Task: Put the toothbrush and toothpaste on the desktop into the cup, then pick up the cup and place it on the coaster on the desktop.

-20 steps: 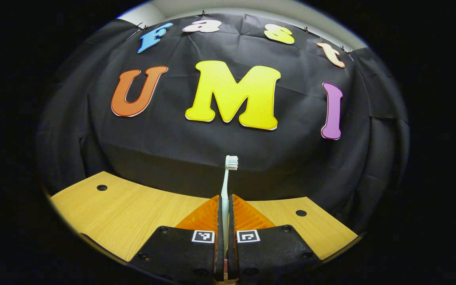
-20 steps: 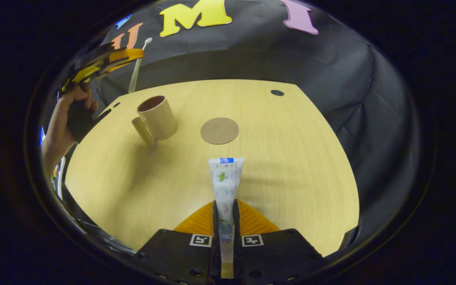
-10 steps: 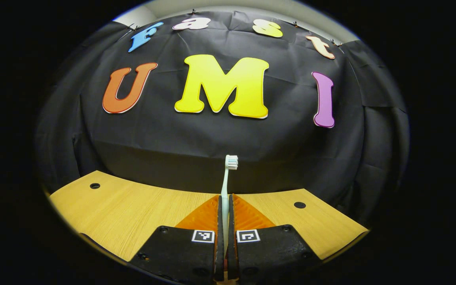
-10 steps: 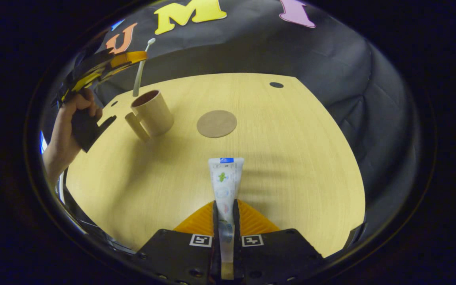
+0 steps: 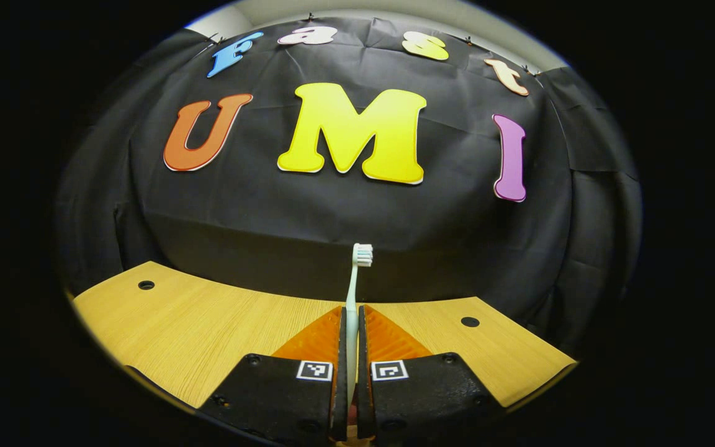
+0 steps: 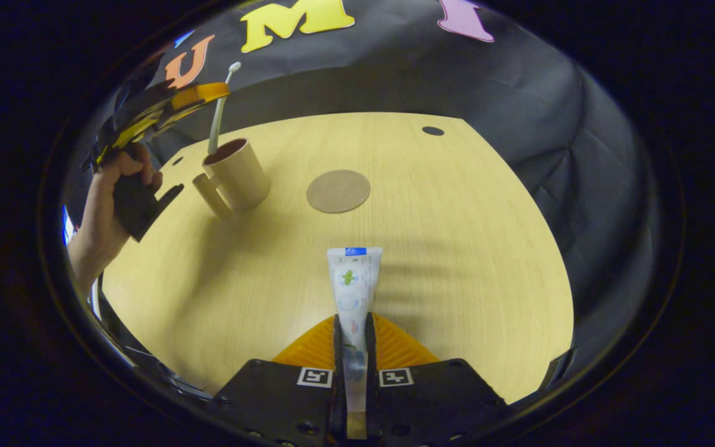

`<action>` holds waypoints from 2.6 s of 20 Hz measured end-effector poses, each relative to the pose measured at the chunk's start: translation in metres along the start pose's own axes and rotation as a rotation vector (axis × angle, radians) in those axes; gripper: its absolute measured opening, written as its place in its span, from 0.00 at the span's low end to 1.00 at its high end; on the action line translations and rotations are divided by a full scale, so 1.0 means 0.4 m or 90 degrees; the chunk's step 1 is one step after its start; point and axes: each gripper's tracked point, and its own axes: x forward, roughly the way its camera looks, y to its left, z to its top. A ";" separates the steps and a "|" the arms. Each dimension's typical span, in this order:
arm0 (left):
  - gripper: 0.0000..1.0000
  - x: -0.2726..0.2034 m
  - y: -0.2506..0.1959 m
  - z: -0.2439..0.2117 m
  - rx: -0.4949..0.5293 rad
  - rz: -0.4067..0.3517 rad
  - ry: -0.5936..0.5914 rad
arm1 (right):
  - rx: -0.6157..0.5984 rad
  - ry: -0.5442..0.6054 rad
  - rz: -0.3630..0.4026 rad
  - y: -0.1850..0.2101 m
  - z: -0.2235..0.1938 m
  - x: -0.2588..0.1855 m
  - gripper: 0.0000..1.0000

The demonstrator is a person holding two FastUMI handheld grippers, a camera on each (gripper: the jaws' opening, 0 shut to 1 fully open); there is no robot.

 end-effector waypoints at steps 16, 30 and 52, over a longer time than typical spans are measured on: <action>0.17 -0.022 0.014 -0.055 -0.028 -0.011 0.020 | 0.005 0.006 -0.004 0.005 -0.022 0.014 0.12; 0.88 -0.067 0.056 0.000 -0.005 0.006 -0.014 | -0.019 -0.051 0.018 0.061 0.049 -0.008 0.12; 0.96 -0.289 0.368 0.124 0.054 0.160 -0.012 | -0.125 -0.458 0.250 0.564 0.615 0.004 0.12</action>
